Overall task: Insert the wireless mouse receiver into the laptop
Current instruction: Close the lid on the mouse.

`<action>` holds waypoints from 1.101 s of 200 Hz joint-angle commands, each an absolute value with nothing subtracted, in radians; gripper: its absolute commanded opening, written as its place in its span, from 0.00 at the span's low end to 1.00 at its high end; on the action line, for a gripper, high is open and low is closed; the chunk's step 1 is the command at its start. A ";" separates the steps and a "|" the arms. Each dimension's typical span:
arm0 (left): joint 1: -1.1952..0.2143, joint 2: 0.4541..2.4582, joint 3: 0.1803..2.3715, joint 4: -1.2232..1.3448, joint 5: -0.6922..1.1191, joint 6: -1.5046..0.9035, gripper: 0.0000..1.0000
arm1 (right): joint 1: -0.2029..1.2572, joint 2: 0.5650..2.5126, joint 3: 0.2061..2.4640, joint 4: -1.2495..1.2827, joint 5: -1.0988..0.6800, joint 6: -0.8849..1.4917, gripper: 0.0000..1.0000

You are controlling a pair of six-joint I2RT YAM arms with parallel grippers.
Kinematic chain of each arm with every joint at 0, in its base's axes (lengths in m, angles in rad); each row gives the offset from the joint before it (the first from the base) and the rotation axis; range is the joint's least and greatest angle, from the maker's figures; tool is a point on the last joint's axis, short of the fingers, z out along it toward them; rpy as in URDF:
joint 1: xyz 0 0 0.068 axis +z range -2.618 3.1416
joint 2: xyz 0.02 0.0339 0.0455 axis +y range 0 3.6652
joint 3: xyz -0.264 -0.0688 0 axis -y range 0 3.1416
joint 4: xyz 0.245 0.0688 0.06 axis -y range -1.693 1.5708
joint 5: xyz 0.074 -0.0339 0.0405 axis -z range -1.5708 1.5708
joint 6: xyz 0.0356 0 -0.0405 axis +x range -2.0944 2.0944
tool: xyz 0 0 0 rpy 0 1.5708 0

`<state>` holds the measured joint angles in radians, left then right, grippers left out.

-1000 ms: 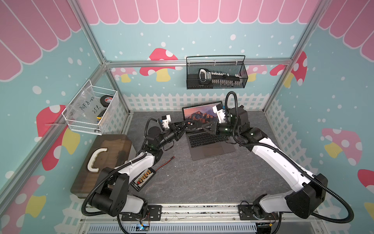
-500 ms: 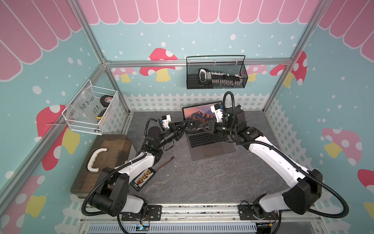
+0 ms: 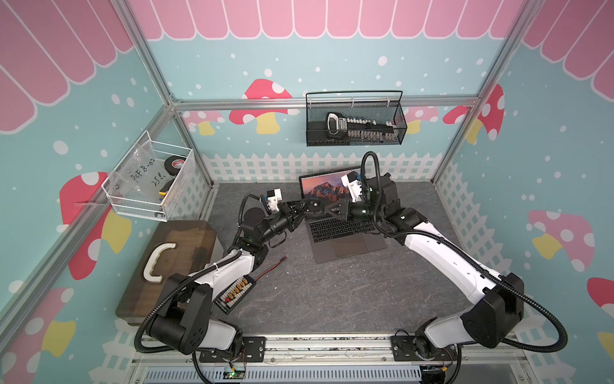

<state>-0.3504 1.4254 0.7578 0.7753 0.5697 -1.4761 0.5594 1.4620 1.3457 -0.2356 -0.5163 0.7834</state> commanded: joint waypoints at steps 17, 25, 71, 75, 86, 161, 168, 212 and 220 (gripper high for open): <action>-0.357 1.433 0.762 0.809 0.579 -1.460 0.00 | 0.570 1.473 1.385 -0.217 -0.529 0.787 0.00; -0.358 1.434 0.761 0.809 0.579 -1.460 0.00 | 0.571 1.471 1.388 -0.218 -0.528 0.788 0.00; -0.360 1.436 0.763 0.788 0.578 -1.442 0.00 | 0.571 1.426 1.370 -0.220 -0.473 0.774 0.36; -0.359 1.436 0.762 0.788 0.577 -1.441 0.00 | 0.571 1.420 1.362 -0.221 -0.461 0.769 0.41; -0.359 1.437 0.762 0.789 0.578 -1.442 0.00 | 0.571 1.408 1.348 -0.237 -0.413 0.761 0.52; -0.359 1.439 0.763 0.787 0.583 -1.439 0.00 | 0.573 1.455 1.376 -0.319 -0.426 0.746 0.68; -0.359 1.440 0.762 0.787 0.583 -1.439 0.00 | 0.575 1.461 1.381 -0.309 -0.450 0.747 0.68; -0.359 1.440 0.765 0.786 0.588 -1.439 0.00 | 0.588 1.505 1.423 -0.318 -0.478 0.741 0.65; -0.360 1.441 0.766 0.785 0.588 -1.439 0.00 | 0.590 1.510 1.427 -0.318 -0.474 0.741 0.64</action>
<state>-0.3557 1.4357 0.7578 0.7742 0.5739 -1.4574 0.5827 1.4895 1.3891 -0.3149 -0.4557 0.7544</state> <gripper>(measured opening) 0.227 0.650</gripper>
